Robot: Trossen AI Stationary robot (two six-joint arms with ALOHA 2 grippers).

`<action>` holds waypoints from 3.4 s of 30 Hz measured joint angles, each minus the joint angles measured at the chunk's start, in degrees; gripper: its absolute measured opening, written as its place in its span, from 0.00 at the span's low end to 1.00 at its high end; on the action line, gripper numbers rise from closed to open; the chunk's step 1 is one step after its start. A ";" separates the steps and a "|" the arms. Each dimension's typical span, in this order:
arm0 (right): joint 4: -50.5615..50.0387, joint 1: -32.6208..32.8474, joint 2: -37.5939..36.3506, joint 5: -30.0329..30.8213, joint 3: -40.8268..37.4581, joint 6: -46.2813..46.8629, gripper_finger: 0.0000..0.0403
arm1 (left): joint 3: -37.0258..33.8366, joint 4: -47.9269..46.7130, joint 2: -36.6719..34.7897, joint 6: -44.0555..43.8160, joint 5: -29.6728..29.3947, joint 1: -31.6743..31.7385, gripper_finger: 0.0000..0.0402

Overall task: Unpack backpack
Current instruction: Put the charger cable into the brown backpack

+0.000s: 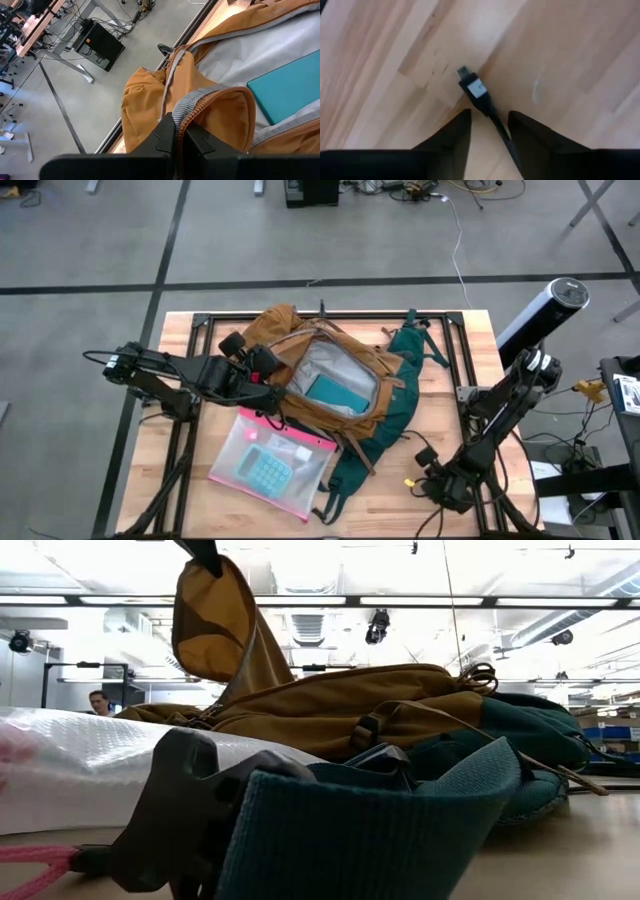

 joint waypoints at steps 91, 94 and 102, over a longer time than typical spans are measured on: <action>57.08 -0.57 9.04 28.25 -15.78 2.57 0.00 | -5.14 3.92 -0.04 -4.74 2.28 0.11 0.00; 48.01 -1.35 2.35 29.03 -15.82 1.44 0.01 | -5.14 4.30 -0.04 -4.74 1.90 0.15 0.00; 33.08 -1.84 -14.27 30.78 -14.54 1.00 0.00 | -5.14 4.65 -0.02 -4.74 1.03 0.22 0.00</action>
